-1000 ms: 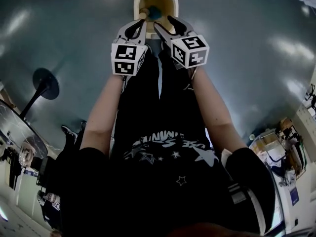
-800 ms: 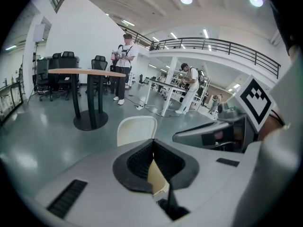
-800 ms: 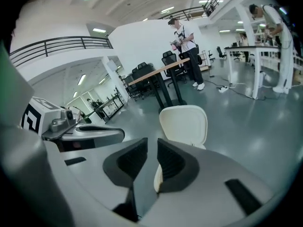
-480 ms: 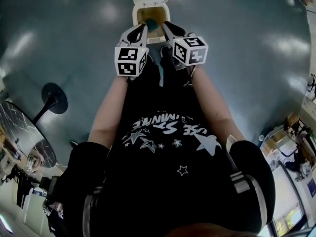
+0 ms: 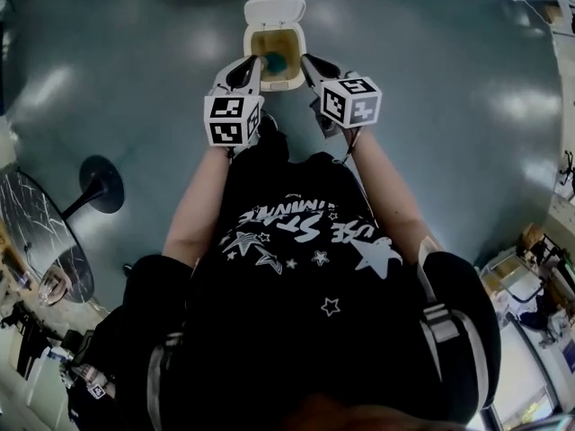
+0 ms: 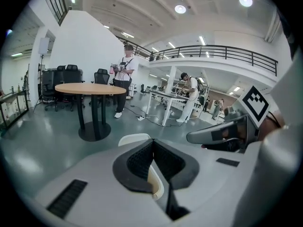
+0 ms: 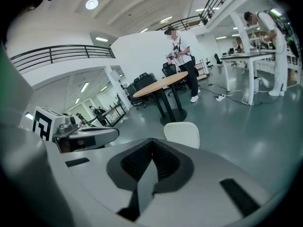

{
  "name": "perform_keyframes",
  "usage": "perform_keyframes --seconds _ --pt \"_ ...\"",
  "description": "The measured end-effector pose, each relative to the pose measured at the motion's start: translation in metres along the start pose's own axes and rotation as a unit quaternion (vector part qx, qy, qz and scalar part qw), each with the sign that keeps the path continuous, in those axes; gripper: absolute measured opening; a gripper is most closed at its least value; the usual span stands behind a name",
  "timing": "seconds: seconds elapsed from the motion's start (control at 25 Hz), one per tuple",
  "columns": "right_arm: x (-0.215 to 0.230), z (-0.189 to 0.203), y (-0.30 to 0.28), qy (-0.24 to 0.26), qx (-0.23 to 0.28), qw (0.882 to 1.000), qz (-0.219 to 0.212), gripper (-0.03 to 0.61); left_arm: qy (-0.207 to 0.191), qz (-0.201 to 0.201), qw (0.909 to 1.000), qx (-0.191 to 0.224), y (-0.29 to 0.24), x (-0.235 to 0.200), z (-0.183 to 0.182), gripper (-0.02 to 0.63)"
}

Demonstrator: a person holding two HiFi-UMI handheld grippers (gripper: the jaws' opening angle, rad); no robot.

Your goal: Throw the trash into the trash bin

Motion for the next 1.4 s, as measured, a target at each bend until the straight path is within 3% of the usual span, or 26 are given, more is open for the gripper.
perform_keyframes --seconds 0.24,0.48,1.0,1.2,1.4 --pt "0.002 0.006 0.026 0.011 0.012 0.999 -0.036 0.006 -0.002 -0.032 0.9993 0.018 0.024 0.026 0.002 0.011" --pt "0.005 0.015 0.085 0.022 0.030 0.998 -0.042 0.006 -0.005 -0.046 0.9983 0.035 0.048 0.072 0.010 0.011" --pt "0.016 0.061 0.197 0.036 0.060 0.996 -0.049 0.006 -0.020 -0.048 0.9964 0.066 0.101 0.175 0.045 0.011" --pt "0.019 0.071 0.237 0.015 0.076 0.995 -0.064 0.006 -0.009 -0.049 0.9957 0.078 0.120 0.206 0.055 0.011" --pt "0.015 0.076 0.266 0.044 0.085 0.993 -0.067 0.006 -0.012 -0.047 0.9953 0.084 0.134 0.232 0.057 0.011"
Point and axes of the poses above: the fingertips, and each gripper's own axes: y backward along the fingers, x to its right, z out of its underside, the point moved 9 cm from there along y, backward along the fingers, and after that the axes turned 2 degrees about y, right-handed, at the moved point
